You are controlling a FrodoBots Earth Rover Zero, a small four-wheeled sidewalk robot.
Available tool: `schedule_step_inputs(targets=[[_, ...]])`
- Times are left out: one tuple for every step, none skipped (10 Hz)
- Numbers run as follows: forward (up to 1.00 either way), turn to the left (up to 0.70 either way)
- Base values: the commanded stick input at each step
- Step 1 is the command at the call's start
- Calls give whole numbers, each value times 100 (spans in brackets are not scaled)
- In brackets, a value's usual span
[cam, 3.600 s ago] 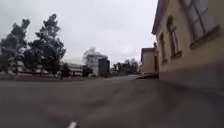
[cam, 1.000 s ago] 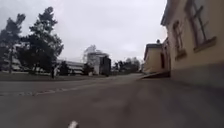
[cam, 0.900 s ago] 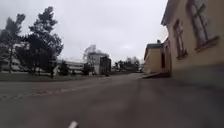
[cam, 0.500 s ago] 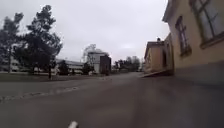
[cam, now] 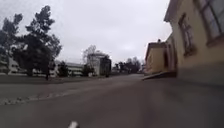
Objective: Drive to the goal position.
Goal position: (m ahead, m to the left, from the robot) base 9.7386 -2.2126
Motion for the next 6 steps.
schedule_step_inputs(targets=[[85,1],[85,1],[85,1],[85,1],[85,1],[85,1]])
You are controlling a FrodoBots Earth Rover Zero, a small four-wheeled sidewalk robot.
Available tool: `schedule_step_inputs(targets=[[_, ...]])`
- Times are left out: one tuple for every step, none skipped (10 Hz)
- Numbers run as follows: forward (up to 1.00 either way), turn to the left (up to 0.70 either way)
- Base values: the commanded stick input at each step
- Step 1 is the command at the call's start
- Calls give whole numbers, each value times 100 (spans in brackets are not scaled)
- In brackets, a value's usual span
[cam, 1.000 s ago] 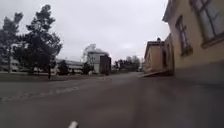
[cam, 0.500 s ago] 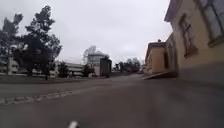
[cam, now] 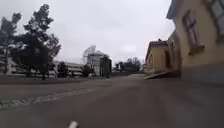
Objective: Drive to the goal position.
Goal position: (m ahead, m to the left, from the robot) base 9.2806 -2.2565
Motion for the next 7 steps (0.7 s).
schedule_step_inputs(targets=[[85,-21],[85,-33],[85,-33],[85,-33],[85,-7],[85,1],[85,1]])
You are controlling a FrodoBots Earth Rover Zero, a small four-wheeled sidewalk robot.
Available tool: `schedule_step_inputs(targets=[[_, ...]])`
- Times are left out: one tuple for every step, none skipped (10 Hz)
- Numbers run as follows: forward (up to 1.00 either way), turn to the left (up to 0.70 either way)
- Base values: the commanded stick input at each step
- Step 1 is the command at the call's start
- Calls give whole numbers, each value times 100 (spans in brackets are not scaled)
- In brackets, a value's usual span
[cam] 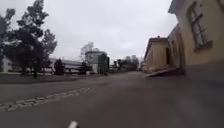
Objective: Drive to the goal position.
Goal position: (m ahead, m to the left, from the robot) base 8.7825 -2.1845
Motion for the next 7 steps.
schedule_step_inputs(targets=[[85,1],[85,1],[91,1],[100,-11],[100,-38],[100,-31],[100,-3]])
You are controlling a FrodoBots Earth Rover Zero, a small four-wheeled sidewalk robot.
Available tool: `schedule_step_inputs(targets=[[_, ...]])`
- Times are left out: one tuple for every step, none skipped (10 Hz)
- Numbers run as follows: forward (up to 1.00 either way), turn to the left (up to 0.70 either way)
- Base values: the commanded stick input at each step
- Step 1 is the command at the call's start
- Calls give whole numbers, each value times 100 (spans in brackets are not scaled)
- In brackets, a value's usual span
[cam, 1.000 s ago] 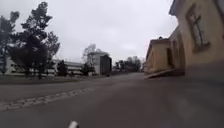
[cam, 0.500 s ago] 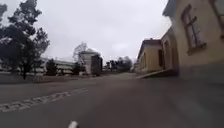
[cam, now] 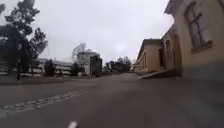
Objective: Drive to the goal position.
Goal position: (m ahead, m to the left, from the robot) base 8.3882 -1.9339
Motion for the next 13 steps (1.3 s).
schedule_step_inputs(targets=[[100,1],[100,1],[100,1],[100,1],[100,1],[100,-3],[100,-26],[100,-39],[100,-39],[100,-21],[100,1],[100,1],[100,1]])
